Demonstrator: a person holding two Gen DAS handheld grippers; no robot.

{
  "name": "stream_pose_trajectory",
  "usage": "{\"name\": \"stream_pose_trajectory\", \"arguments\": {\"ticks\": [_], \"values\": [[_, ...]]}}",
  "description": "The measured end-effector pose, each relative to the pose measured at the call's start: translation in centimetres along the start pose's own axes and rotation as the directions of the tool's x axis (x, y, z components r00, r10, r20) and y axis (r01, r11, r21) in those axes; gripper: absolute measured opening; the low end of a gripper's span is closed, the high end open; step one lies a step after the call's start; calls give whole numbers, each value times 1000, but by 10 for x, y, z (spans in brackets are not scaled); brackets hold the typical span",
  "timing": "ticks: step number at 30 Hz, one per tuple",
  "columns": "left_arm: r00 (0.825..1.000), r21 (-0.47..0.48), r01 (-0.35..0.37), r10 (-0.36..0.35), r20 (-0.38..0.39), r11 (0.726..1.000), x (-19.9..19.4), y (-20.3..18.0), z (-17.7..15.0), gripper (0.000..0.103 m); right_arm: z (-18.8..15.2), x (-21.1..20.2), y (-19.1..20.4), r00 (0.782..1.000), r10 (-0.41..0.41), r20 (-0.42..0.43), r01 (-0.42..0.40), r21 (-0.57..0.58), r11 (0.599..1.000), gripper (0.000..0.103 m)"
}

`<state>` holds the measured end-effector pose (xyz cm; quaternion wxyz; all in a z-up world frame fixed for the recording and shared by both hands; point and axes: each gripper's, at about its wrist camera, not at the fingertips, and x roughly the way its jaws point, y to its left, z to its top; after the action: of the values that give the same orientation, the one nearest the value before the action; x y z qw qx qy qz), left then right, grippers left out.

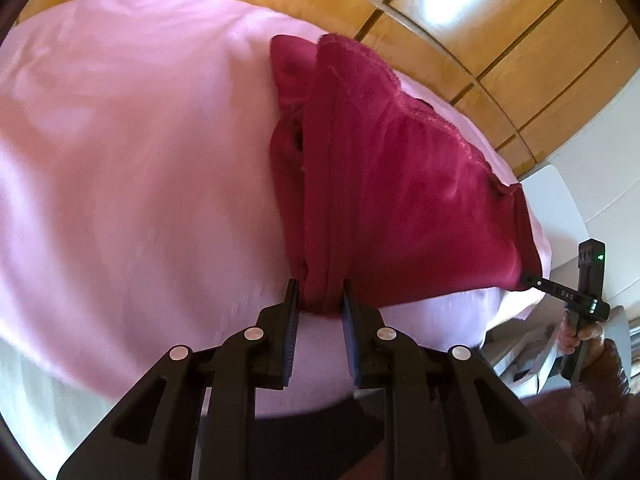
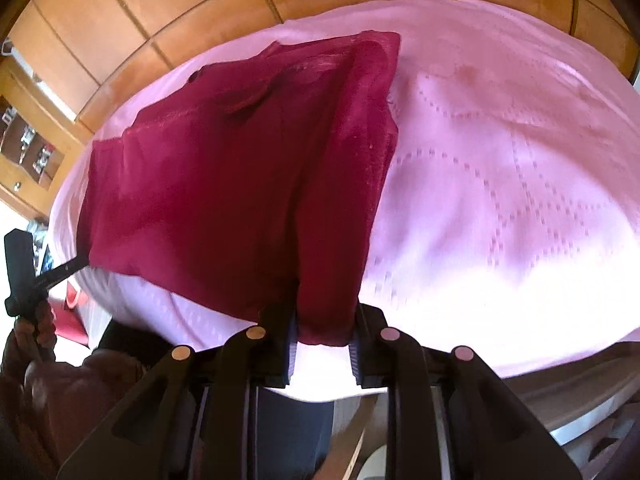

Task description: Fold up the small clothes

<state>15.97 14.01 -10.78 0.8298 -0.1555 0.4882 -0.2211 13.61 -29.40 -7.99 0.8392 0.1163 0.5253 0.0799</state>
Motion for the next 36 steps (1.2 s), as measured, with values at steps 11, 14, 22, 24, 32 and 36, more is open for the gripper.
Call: {"name": "stream_pose_trajectory", "arguments": {"ticks": [11, 14, 22, 24, 32, 36], "values": [[982, 69, -73, 60, 181, 995, -8, -9, 71, 50, 64, -12, 3, 979, -84, 185, 82, 20, 996, 62], [982, 95, -64, 45, 184, 993, 8, -12, 89, 52, 88, -1, 2, 969, -124, 215, 117, 43, 992, 61], [989, 130, -1, -18, 144, 992, 49, -20, 122, 13, 106, 19, -5, 967, -190, 168, 189, 24, 982, 8], [986, 141, 7, -31, 166, 990, 43, -22, 121, 8, 102, 8, -1, 963, -188, 192, 188, 15, 982, 7], [946, 233, 40, -112, 305, 972, -9, -45, 116, 8, 119, -43, 20, 932, -118, 343, 130, -11, 991, 7], [936, 247, 0, -86, 341, 969, -5, -52, 143, 8, 152, -37, 20, 918, -132, 374, 144, -4, 990, 7]]}}
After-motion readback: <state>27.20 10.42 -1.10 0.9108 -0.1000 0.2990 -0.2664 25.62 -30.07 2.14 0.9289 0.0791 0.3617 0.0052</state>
